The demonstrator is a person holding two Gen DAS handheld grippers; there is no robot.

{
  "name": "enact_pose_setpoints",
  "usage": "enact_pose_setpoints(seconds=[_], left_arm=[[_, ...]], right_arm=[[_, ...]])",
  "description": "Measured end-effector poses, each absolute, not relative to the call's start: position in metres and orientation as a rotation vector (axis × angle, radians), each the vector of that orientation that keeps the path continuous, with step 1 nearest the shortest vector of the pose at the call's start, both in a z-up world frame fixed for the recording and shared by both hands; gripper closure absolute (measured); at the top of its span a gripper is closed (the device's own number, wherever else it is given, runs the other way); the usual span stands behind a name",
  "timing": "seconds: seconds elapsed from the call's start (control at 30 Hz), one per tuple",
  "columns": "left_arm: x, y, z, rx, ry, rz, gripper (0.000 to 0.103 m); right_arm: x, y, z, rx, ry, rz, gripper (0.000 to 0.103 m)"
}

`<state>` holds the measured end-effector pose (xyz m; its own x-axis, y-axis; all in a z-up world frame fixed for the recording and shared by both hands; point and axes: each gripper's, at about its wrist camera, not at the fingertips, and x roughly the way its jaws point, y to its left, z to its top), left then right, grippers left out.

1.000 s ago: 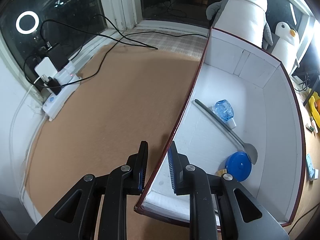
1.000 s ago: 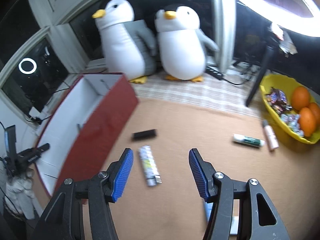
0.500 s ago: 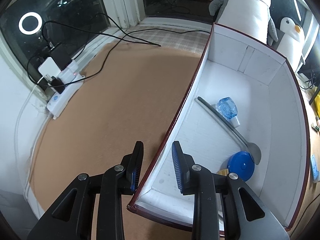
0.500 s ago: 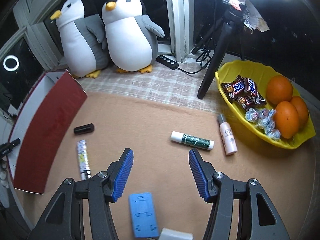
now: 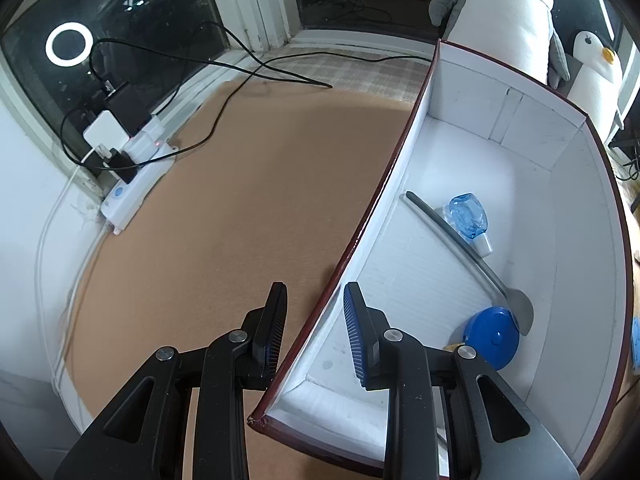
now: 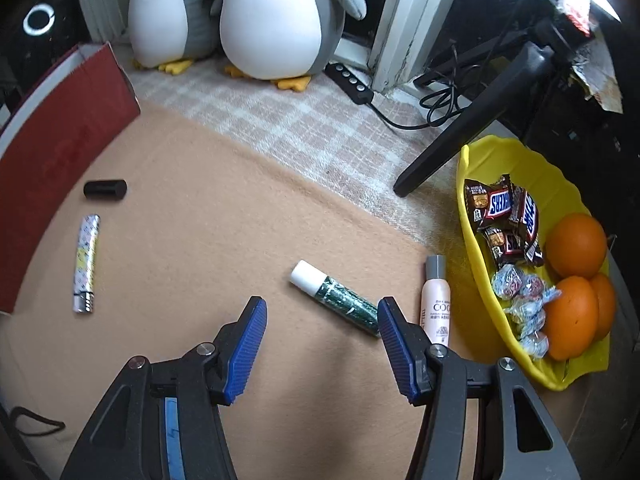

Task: Organize rigid objects
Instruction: 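Move the right gripper to the green-white glue stick and grasp it, then carry the glue stick into the box and release it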

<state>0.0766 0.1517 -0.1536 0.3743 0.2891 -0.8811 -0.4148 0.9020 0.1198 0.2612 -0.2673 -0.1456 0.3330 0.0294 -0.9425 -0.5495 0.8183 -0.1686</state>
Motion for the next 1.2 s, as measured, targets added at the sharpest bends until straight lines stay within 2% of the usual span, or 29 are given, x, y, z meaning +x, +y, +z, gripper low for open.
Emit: enact_pose_setpoints(seconds=[0.27,0.33,0.47,0.6,0.93,1.2], left_arm=[[0.079,0.153,-0.155,-0.130,1.105,0.456,0.075],[0.079,0.153,-0.155,-0.130,1.105,0.456,0.075],[0.080,0.154,-0.155,-0.131,1.104,0.456,0.075],[0.080,0.154,-0.155,-0.132,1.104,0.453,0.075],[0.078,0.153,-0.155,-0.143,1.092,0.436,0.075],[0.072,0.155,-0.152,-0.162,1.075,0.413,0.075]], right_arm=[[0.274,-0.259,-0.160,-0.582,1.231,0.457,0.055],[0.277,-0.258,-0.166,-0.598,1.256,0.466,0.065],[0.281,-0.262,-0.167,-0.546,1.292,0.486,0.074],[0.281,-0.265,-0.167,-0.510,1.313,0.491,0.088],[0.255,-0.265,-0.162,-0.452,1.278,0.437,0.089],[0.222,-0.238,-0.127,-0.359,1.201,0.471,0.089]])
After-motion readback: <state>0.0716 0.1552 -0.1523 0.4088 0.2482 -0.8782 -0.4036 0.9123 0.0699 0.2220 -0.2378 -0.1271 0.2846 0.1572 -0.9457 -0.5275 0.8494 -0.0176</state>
